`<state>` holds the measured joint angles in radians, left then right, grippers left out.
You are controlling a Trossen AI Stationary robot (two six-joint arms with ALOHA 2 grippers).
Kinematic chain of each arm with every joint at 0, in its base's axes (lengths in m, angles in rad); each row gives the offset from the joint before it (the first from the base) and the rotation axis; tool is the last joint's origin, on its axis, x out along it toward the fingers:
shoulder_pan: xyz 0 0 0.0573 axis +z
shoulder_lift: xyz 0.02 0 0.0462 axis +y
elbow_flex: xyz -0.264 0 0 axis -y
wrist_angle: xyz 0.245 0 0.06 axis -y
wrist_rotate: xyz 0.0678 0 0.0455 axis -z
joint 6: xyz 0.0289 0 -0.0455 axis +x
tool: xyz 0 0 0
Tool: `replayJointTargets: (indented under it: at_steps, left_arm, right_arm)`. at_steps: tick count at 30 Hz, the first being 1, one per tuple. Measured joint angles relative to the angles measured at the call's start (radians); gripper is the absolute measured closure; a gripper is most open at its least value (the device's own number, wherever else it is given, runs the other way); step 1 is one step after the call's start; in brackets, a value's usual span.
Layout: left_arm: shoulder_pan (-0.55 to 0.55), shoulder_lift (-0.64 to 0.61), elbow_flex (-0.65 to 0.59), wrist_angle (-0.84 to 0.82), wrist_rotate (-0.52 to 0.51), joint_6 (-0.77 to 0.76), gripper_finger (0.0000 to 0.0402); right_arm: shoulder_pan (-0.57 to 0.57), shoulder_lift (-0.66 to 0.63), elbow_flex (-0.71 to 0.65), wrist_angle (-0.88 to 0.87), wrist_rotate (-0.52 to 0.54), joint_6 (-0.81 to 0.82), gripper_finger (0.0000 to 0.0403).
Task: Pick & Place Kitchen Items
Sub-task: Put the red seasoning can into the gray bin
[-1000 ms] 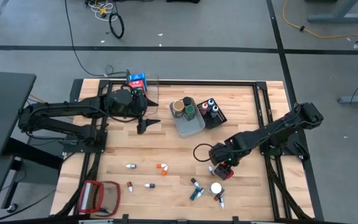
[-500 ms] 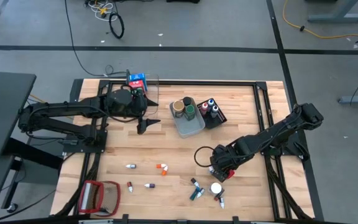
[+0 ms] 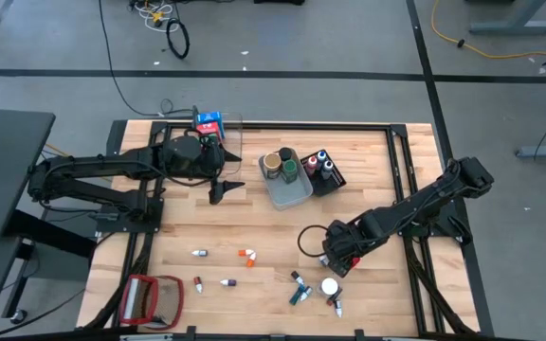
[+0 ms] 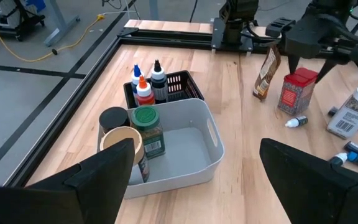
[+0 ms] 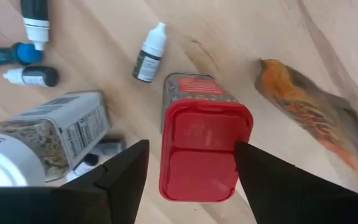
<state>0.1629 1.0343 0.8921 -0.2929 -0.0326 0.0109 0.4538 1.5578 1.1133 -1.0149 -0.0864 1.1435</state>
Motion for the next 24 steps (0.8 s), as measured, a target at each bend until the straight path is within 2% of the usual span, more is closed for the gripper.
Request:
replayJointTargets:
  at_steps: [6, 11, 18, 24]
  left_arm:
    - [0.0, 0.0, 0.0, 0.006, 0.0, -0.004, 0.0046]
    - [0.0, 0.0, 0.0, 0.023, 0.0, 0.001, 0.0046]
    - [0.0, 0.0, 0.0, 0.015, 0.0, -0.003, 0.0046]
    - [0.0, 0.0, 0.0, 0.014, 0.0, 0.004, 0.0046]
  right_arm:
    - [0.009, 0.003, 0.046, -0.046, -0.009, -0.032, 0.0154]
    - [0.012, 0.001, 0.117, -0.123, 0.104, -0.025, 0.0154]
    - [0.026, 0.03, 0.095, -0.115, 0.069, 0.016, 0.0154]
    - [0.034, 0.101, 0.096, -0.106, 0.022, -0.014, 0.0154]
